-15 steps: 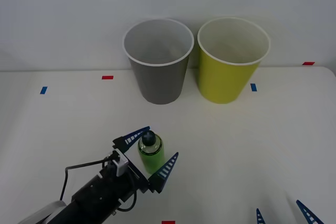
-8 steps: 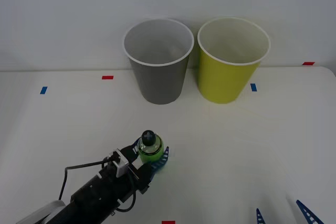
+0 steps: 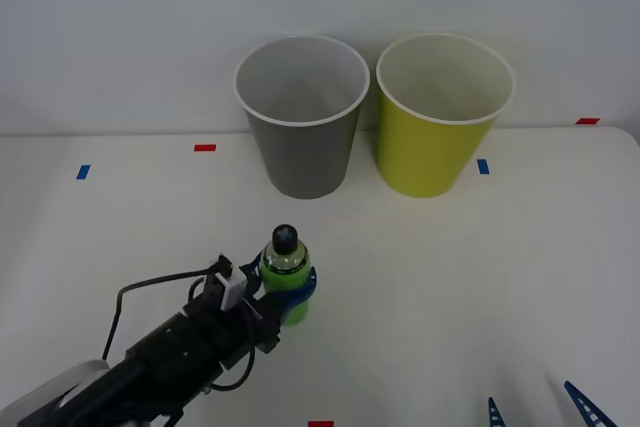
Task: Put cans in the gray bin and PET bottles in the light green bin.
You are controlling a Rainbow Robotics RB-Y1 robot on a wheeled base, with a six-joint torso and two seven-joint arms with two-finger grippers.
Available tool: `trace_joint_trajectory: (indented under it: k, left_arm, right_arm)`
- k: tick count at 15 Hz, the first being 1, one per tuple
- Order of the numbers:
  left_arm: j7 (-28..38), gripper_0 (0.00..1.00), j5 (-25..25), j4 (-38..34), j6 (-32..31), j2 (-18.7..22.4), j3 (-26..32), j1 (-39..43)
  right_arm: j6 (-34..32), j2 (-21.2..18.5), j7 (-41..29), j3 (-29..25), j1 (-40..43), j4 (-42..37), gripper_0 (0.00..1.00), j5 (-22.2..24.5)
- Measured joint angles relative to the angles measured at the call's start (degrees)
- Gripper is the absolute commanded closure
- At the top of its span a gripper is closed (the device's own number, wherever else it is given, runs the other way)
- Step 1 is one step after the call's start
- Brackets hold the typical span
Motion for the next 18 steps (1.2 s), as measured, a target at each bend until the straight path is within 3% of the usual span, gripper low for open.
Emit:
trace_joint_trajectory:
  k: [7,11,15,18]
  left_arm:
    - [2.27,1.00,2.93,-15.11,20.43,2.13,6.66,0.08]
    - [3.83,1.00,4.11,-25.42,36.27,1.96,11.13,0.09]
    - [4.67,1.00,7.79,-32.47,53.24,-2.28,20.28,-2.05]
    - [4.55,1.00,10.40,-33.67,61.37,-4.96,23.69,-9.07]
  right_arm:
    - [0.00,0.00,0.00,0.00,0.00,0.00,0.05,0.00]
    - [0.00,0.00,0.00,0.00,0.00,0.00,0.05,0.00]
    - [0.00,0.00,0.00,0.00,0.00,0.00,0.05,0.00]
    - [0.00,0.00,0.00,0.00,0.00,0.00,0.05,-0.01]
